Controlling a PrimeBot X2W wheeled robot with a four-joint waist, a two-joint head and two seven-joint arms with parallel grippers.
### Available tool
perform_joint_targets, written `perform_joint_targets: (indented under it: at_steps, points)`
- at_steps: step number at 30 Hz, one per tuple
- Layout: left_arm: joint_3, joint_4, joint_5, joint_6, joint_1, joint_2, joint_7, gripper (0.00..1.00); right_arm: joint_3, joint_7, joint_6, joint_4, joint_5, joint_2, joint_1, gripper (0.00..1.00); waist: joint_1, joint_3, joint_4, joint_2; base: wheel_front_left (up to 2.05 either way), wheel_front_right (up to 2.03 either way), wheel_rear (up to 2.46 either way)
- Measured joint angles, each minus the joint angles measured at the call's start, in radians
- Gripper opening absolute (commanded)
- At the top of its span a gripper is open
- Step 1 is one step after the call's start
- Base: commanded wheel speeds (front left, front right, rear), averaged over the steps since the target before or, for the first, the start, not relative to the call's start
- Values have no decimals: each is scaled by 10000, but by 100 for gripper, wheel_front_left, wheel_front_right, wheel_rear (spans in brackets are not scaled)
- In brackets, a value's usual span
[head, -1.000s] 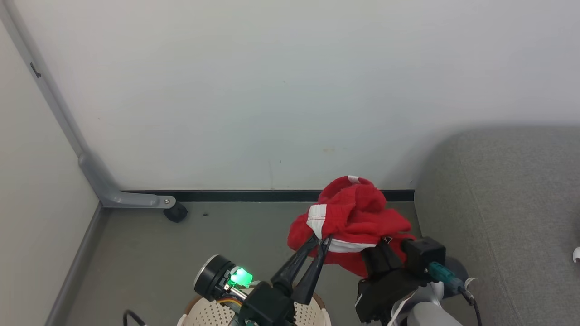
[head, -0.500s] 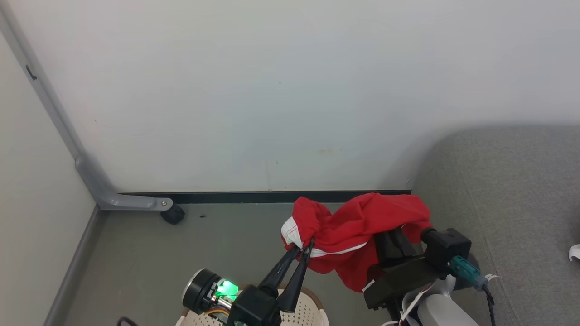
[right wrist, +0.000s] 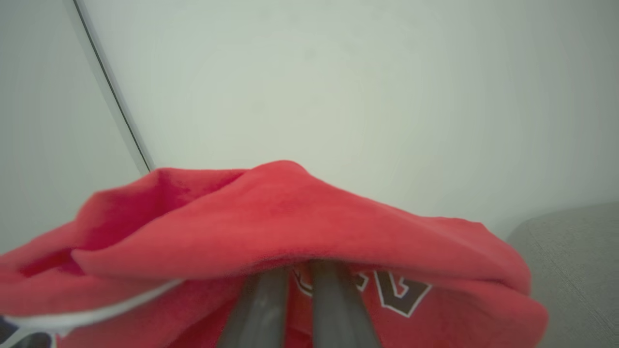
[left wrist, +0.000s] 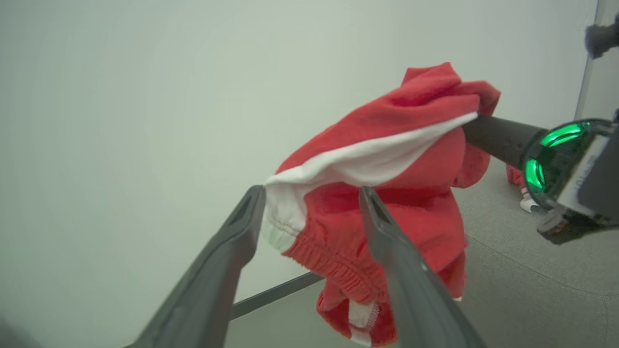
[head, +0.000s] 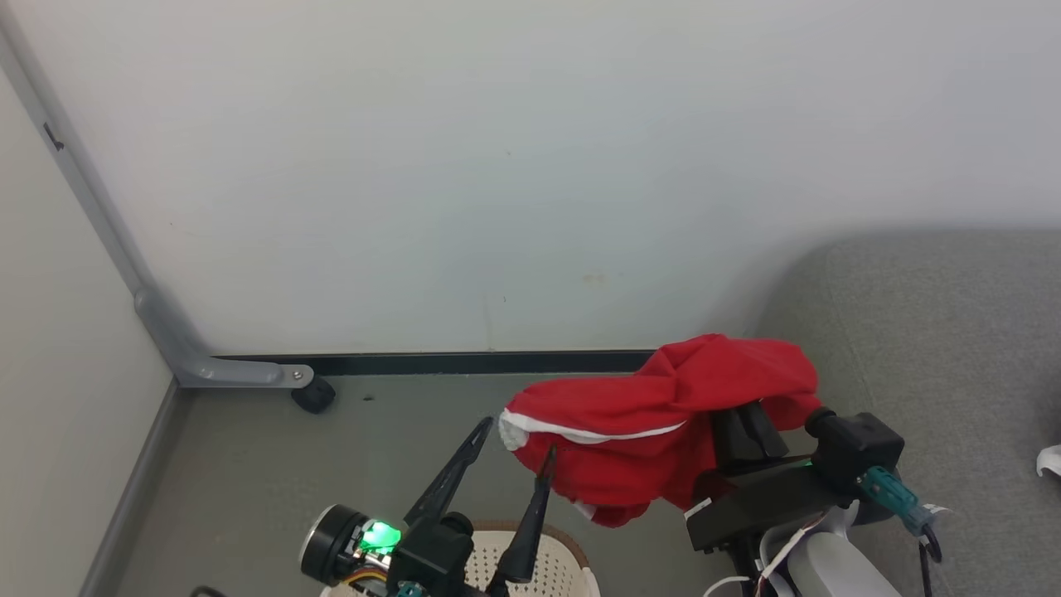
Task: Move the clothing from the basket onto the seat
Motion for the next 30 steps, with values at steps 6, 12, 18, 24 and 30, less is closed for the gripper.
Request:
perform_joint_targets:
  at_steps: [6, 12, 18, 24, 30]
  points:
    - [550, 184, -67, 138, 326, 169, 0, 100, -591, 0, 159, -242, -190, 0, 174, 0, 0, -22, -37, 0, 0, 0, 0]
    - [1319, 316, -123, 263, 462, 234, 0, 100, -953, -2, 347, -594, -364, -111, 474, 0, 0, -46, -73, 0, 0, 0, 0]
    - [2197, 458, -186, 349, 821, 305, 0, 100, -1198, -2, 554, -1005, -623, -247, 841, 0, 0, -73, -100, 0, 0, 0, 0]
    - [2826, 583, -240, 385, 1124, 291, 0, 100, -1407, -2, 755, -1367, -836, -376, 1238, 0, 0, -70, -109, 0, 0, 0, 0]
    - [3271, 711, -405, 426, 1459, 194, 0, 100, -1622, -2, 871, -1618, -972, -408, 1596, 0, 0, -92, -123, 0, 0, 0, 0]
